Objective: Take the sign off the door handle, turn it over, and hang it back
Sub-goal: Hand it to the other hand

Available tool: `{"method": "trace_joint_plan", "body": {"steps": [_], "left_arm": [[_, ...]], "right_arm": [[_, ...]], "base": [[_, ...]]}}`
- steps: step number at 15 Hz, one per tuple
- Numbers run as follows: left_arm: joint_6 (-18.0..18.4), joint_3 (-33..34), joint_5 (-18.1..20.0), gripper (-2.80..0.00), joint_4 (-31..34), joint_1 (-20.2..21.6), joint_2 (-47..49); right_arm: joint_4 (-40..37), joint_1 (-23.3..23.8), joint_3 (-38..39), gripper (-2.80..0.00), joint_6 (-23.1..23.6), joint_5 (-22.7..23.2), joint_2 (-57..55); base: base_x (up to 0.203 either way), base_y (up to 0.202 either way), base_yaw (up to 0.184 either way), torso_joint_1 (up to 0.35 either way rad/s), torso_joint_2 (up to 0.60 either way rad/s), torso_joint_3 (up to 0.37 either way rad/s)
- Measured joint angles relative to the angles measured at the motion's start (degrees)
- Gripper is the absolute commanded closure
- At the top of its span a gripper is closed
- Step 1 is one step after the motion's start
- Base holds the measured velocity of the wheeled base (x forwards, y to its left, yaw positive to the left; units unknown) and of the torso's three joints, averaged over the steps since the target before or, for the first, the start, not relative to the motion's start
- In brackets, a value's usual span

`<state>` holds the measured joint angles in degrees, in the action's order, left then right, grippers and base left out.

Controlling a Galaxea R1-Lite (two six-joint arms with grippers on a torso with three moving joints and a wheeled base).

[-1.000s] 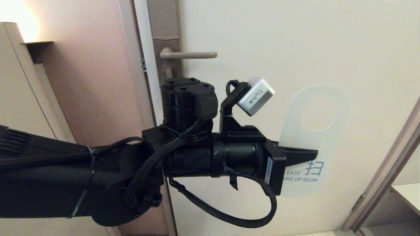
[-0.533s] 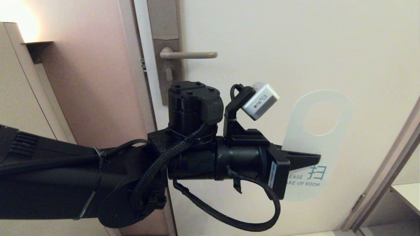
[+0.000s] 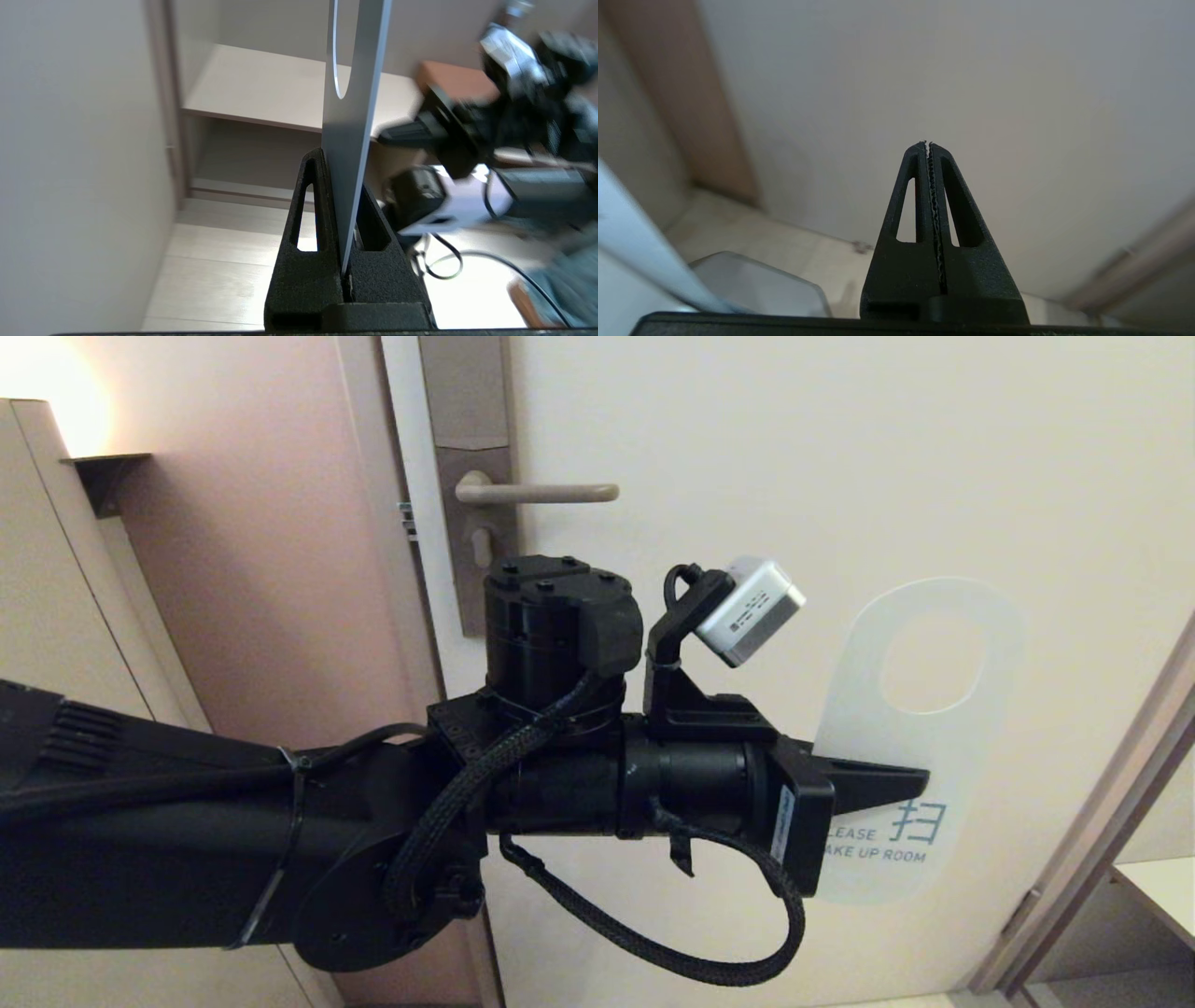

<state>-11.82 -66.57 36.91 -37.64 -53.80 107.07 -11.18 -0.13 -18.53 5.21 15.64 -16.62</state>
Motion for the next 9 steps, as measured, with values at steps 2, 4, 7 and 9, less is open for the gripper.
{"method": "trace_joint_plan", "body": {"steps": [2, 4, 7, 9], "left_arm": [[0.01, -0.68, 3.48, 0.0, 0.0, 0.62, 0.67], [0.03, -2.42, 4.05, 0.0, -0.02, 0.82, 1.76], [-0.05, -5.96, 4.21, 0.0, -0.02, 0.91, 3.96], [-0.1, -7.68, 4.21, 0.0, -0.02, 0.88, 5.49]], "right_arm": [[1.98, -0.02, -2.63, 0.0, 0.0, 3.43, -5.27], [5.36, -0.02, -4.61, 0.0, -0.02, 6.17, -10.61], [10.57, -0.02, -6.0, 0.0, -0.06, 9.91, -17.77], [13.28, -0.02, -6.29, -2.8, -0.08, 12.5, -21.62]], "base": [[0.0, 0.0, 0.0, 0.0, 0.0, 0.0], [0.0, 0.0, 0.0, 0.0, 0.0, 0.0], [0.0, 0.0, 0.0, 0.0, 0.0, 0.0], [0.0, 0.0, 0.0, 0.0, 0.0, 0.0]]}}
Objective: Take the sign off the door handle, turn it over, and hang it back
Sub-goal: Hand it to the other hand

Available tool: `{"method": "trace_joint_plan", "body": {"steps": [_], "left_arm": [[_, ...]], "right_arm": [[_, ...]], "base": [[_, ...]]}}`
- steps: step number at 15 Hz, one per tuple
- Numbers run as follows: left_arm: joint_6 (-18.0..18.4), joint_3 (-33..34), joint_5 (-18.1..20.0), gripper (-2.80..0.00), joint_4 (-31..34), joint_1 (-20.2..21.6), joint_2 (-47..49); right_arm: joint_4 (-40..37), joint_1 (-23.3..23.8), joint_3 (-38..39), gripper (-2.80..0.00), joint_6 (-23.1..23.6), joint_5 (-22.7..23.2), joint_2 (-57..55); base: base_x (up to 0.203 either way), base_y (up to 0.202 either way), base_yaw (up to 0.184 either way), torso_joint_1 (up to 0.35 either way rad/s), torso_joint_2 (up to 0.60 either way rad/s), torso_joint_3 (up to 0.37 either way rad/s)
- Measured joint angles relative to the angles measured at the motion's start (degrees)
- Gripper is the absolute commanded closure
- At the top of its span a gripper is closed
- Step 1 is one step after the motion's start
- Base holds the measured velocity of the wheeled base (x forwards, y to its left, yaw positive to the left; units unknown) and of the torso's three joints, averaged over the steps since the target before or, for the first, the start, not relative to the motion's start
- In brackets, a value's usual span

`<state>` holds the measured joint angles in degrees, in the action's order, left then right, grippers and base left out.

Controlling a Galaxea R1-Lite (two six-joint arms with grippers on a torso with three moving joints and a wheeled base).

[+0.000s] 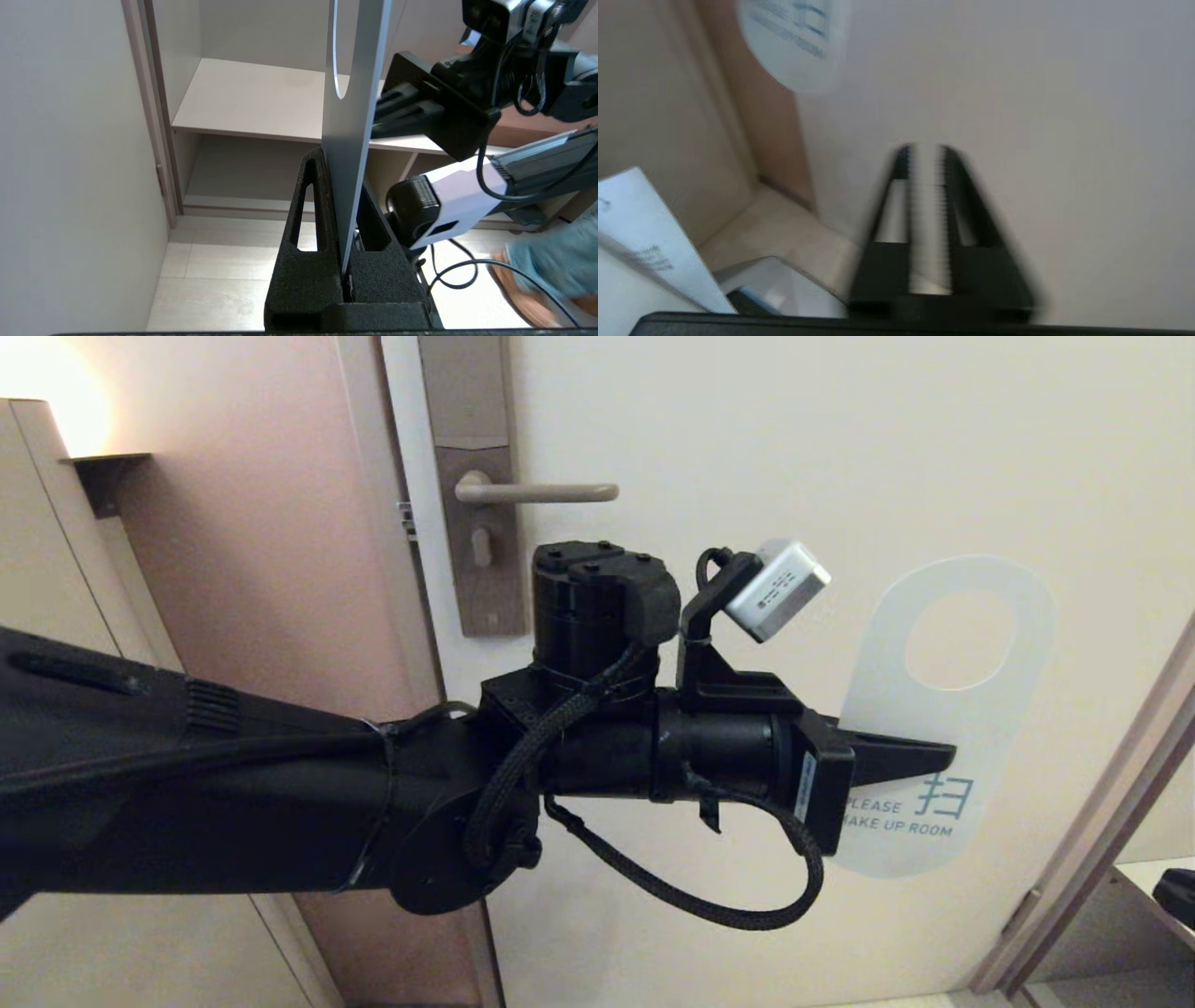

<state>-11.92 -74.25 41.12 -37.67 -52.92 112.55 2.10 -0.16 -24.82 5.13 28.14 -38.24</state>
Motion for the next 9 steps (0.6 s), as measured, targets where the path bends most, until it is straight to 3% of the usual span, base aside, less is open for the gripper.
{"method": "trace_joint_plan", "body": {"steps": [9], "left_arm": [[-0.09, -1.74, -0.11, 0.0, -0.07, 0.5, 2.87]], "right_arm": [[1.46, 0.0, 0.05, -2.8, -0.07, 1.61, -6.39]], "base": [[0.0, 0.0, 0.0, 0.0, 0.0, 0.0]]}}
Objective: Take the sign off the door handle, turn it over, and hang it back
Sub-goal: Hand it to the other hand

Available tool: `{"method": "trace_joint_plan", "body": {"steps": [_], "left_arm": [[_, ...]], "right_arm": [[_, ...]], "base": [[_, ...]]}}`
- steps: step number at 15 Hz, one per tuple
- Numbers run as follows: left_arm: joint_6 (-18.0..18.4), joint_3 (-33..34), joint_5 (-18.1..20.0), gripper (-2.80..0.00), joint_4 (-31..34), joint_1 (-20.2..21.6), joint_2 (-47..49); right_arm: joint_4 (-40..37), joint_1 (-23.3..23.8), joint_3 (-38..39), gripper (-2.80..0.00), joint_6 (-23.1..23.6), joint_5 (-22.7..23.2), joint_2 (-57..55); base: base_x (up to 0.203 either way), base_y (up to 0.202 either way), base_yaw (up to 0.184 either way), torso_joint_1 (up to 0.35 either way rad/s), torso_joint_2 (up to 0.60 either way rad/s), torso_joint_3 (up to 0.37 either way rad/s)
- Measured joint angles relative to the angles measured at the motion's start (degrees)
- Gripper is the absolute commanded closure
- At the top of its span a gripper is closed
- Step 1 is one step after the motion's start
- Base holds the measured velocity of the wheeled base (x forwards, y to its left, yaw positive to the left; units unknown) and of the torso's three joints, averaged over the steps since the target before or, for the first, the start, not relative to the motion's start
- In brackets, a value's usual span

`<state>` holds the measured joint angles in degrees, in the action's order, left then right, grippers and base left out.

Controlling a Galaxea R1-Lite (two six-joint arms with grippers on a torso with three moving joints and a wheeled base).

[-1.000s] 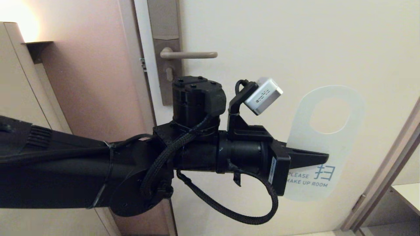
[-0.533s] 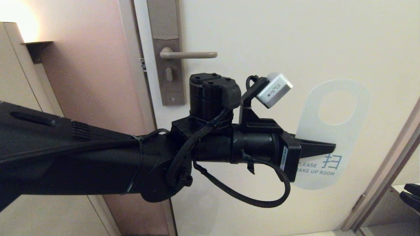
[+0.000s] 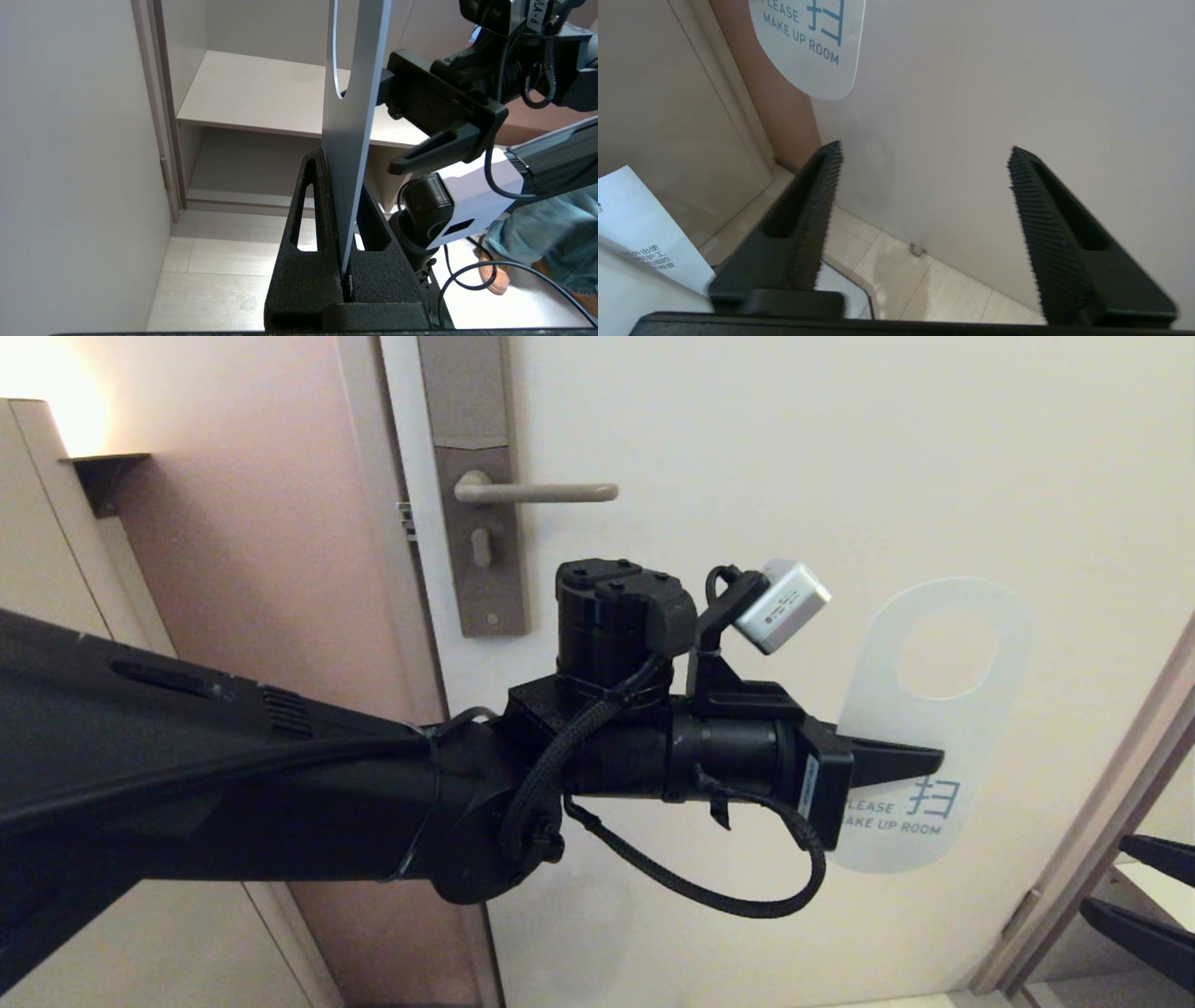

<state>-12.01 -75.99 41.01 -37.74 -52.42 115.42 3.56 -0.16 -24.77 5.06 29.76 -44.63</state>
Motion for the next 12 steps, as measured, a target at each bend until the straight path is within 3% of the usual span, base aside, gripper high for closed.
{"method": "trace_joint_plan", "body": {"steps": [7, 12], "left_arm": [[-0.28, -3.23, 0.13, 0.0, -0.01, -0.04, 1.45], [-0.28, -4.76, 1.23, 0.0, -0.68, 0.05, 2.48]], "right_arm": [[0.3, -0.06, -2.58, -2.8, 2.56, 5.61, -6.5], [9.65, -1.93, -3.51, -2.8, 3.22, 6.02, -14.46]], "base": [[0.0, 0.0, 0.0, 0.0, 0.0, 0.0], [0.0, 0.0, 0.0, 0.0, 0.0, 0.0]]}}
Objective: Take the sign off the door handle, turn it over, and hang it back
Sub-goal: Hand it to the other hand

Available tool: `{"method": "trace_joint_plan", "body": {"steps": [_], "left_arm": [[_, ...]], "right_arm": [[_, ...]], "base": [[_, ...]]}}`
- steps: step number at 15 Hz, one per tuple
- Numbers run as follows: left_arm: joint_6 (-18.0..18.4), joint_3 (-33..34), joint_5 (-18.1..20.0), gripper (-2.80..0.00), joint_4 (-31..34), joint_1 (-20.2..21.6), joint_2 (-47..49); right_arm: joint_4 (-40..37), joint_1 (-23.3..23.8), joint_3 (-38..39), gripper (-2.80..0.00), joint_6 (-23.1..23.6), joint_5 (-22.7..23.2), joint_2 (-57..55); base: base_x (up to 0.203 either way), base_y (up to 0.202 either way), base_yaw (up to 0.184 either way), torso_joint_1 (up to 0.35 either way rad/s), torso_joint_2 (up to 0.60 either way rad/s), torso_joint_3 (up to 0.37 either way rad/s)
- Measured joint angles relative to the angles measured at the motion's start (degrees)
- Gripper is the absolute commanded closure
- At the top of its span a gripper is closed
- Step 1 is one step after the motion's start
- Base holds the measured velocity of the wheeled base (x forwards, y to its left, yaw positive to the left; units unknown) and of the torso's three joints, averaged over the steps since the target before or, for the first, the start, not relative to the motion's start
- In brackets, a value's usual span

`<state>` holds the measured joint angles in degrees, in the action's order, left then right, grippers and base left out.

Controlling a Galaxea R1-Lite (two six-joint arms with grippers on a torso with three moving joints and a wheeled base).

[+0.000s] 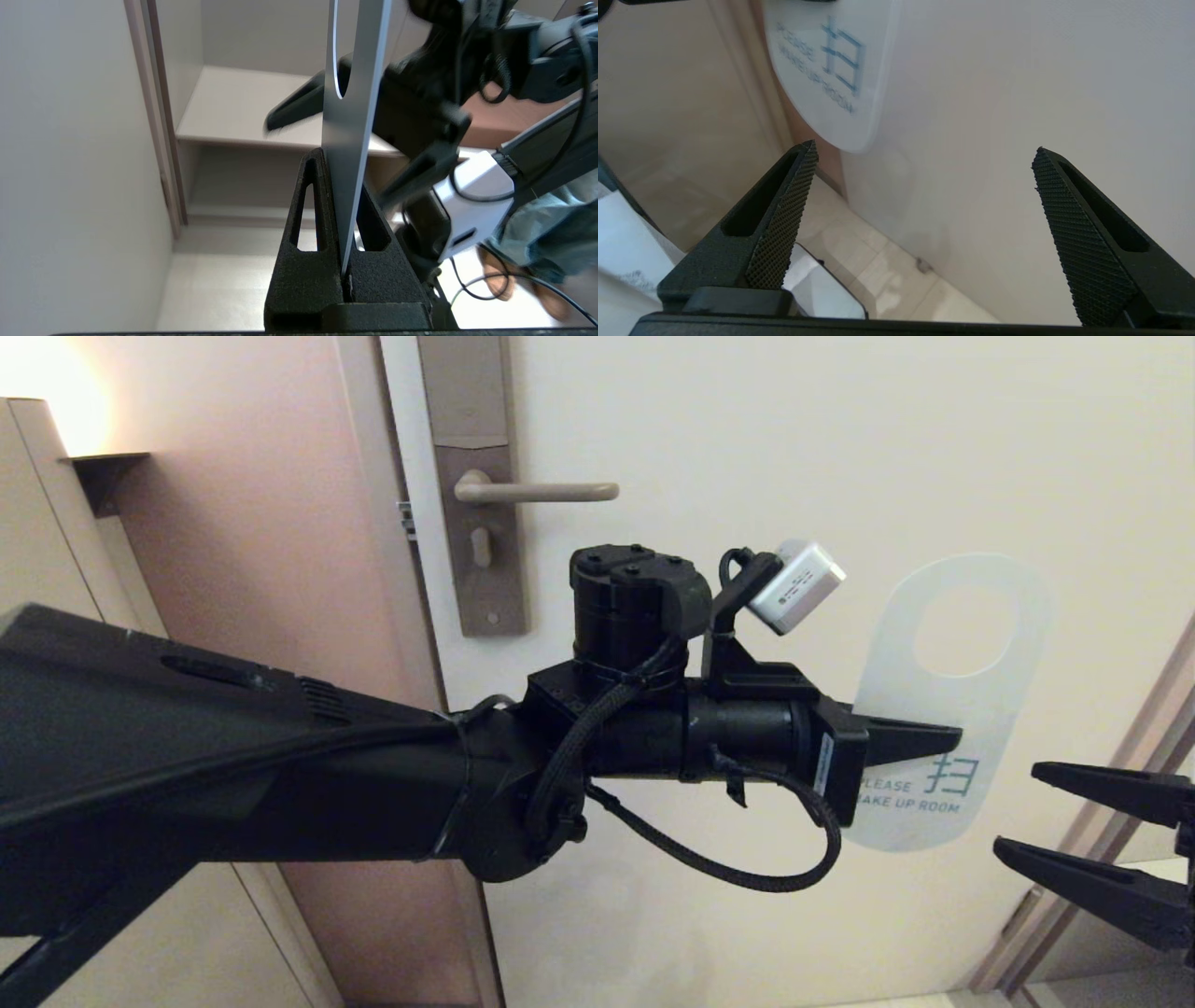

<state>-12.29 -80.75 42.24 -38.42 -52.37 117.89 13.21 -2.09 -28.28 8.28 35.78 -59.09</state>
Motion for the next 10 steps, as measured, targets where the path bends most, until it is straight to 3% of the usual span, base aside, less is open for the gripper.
{"method": "trace_joint_plan", "body": {"steps": [3, 6, 10], "left_arm": [[-0.12, -1.59, 1.56, 0.0, -5.27, 0.0, 1.54], [-0.17, -1.83, 1.83, 0.0, -5.79, -0.11, 2.22], [-3.98, -1.99, 2.19, 0.0, -9.15, -0.2, 2.57]], "right_arm": [[1.15, -2.62, -0.05, -2.8, 0.01, 0.03, -2.64], [2.51, -3.66, -0.63, -2.8, -0.01, 0.1, -4.47], [5.08, -5.63, -0.85, -2.8, -0.12, 0.12, -6.33]], "base": [[0.0, 0.0, 0.0, 0.0, 0.0, 0.0], [0.0, 0.0, 0.0, 0.0, 0.0, 0.0], [0.0, 0.0, 0.0, 0.0, 0.0, 0.0]]}}
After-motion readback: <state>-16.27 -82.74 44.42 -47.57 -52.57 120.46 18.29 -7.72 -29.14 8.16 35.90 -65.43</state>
